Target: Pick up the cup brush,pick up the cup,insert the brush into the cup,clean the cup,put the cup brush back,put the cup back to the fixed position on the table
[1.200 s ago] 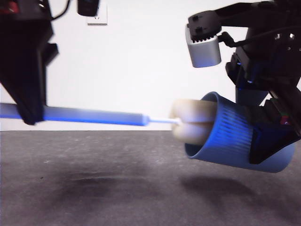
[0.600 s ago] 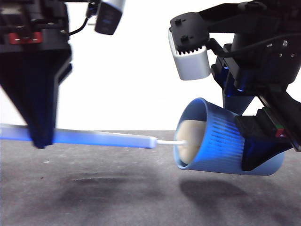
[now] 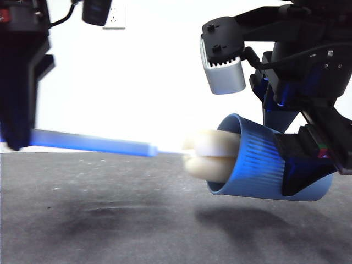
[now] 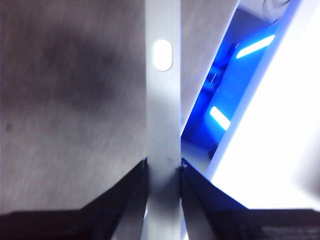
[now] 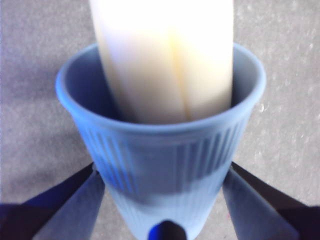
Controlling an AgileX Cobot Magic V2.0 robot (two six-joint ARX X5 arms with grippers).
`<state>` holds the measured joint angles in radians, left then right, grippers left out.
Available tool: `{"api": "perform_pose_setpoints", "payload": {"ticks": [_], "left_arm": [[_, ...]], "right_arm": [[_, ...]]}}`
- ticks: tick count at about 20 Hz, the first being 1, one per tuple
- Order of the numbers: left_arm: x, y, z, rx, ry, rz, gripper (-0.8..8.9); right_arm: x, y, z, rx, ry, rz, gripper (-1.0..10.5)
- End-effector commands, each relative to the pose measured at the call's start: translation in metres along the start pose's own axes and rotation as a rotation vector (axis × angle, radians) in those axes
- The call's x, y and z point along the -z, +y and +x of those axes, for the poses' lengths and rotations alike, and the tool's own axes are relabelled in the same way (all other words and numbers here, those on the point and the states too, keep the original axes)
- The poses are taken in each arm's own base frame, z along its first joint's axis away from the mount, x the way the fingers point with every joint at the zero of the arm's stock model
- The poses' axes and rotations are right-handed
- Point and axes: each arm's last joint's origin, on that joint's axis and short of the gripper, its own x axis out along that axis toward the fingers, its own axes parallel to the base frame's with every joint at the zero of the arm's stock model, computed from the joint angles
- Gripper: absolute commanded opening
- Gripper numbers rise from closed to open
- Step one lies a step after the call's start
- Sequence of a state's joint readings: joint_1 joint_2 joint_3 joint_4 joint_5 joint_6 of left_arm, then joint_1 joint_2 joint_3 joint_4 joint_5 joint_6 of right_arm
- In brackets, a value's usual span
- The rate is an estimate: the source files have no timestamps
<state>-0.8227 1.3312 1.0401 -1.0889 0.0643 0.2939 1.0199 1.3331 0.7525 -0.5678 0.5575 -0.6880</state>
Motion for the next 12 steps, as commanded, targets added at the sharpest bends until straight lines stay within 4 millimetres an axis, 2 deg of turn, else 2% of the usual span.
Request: {"api": "perform_pose_setpoints", "payload": {"ticks": [1, 8, 12], "left_arm": [[-0.008, -0.003, 0.004, 0.012, -0.054, 0.01, -0.09], [-0.033, -0.011, 0.026, 0.015, -0.105, 0.04, -0.09], [-0.026, -0.008, 0.023, -0.03, -0.061, 0.007, -0.08]], "right_arm": [[-0.002, 0.0, 0.001, -0.001, -0.015, 0.011, -0.2], [-0.004, 0.001, -0.001, 0.002, -0.024, 0.008, -0.2], [-0.003, 0.001, 0.0, 0.002, -0.012, 0.006, -0.2]]}}
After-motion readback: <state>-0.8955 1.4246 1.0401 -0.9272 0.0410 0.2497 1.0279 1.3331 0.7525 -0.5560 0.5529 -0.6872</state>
